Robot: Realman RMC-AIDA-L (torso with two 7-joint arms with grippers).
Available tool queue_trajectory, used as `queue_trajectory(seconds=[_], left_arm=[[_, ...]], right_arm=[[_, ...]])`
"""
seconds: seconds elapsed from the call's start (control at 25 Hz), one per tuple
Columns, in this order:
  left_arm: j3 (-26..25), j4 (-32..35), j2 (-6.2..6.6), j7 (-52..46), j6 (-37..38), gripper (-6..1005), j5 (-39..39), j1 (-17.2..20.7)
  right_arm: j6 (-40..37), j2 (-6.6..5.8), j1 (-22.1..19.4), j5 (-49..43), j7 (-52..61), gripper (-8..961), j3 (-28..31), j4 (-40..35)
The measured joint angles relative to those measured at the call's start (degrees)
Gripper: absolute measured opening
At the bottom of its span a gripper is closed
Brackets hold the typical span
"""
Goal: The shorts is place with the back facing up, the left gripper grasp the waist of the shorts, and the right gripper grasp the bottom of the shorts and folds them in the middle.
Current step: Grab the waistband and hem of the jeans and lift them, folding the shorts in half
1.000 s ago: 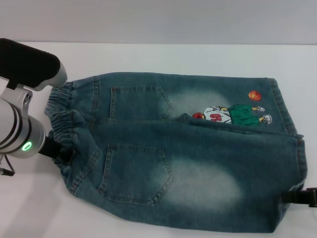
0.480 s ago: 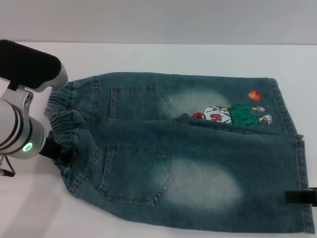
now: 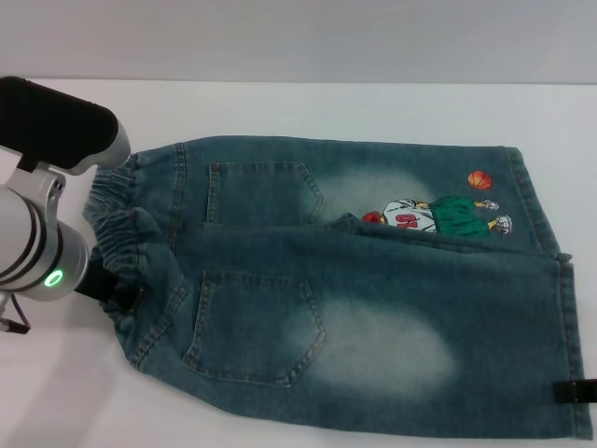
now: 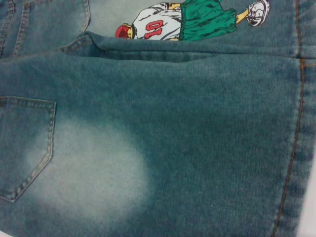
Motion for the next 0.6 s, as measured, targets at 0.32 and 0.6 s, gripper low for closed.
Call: queue_trajectory(seconds=[0.32, 0.6], left_arm=[[0.01, 0.03, 0.00, 0.00, -0.04, 186, -0.09, -0.04], [0.01, 0.08, 0.00, 0.00, -0.04, 185, -0.18, -0.11]], right_arm=[[0.49, 0.11, -0.08, -0.07, 0.53, 495, 0.02, 0.01], [1.07, 0.01, -0.23, -0.16, 0.68, 579, 0.02, 0.98]])
